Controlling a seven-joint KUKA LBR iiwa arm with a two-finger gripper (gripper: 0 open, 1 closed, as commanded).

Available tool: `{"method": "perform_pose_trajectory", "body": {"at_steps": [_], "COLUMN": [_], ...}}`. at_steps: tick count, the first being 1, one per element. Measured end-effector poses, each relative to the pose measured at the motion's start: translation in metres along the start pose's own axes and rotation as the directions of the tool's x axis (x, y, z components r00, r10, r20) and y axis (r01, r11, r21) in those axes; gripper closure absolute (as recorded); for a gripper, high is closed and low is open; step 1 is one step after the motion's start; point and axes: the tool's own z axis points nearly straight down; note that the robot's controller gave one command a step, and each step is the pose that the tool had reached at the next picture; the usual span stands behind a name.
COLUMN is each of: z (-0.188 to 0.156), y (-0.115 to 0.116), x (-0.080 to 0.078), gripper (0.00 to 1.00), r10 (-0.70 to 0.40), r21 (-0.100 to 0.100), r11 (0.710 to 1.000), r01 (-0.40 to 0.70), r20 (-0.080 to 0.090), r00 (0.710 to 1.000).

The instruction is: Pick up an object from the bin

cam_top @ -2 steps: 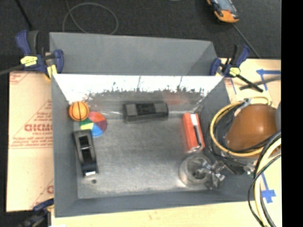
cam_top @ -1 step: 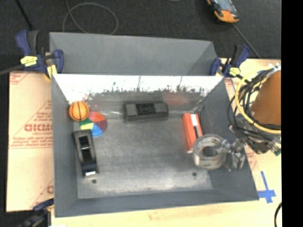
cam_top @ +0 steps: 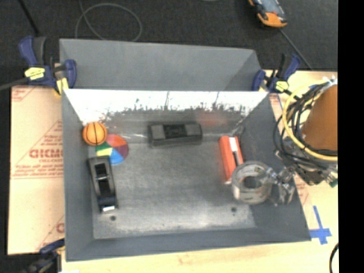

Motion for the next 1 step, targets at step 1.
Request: {"method": "perform_pose_trajectory", "body": {"at_steps": [1], "z": [-0.0404], "y": [0.0009], "x": [-0.0011], "gripper": [1.0], "r10": [-0.018], "r21": [-0.007], "r11": [1.0], "r01": [0.018], "r20": [-0.006], "r00": [1.0]}}
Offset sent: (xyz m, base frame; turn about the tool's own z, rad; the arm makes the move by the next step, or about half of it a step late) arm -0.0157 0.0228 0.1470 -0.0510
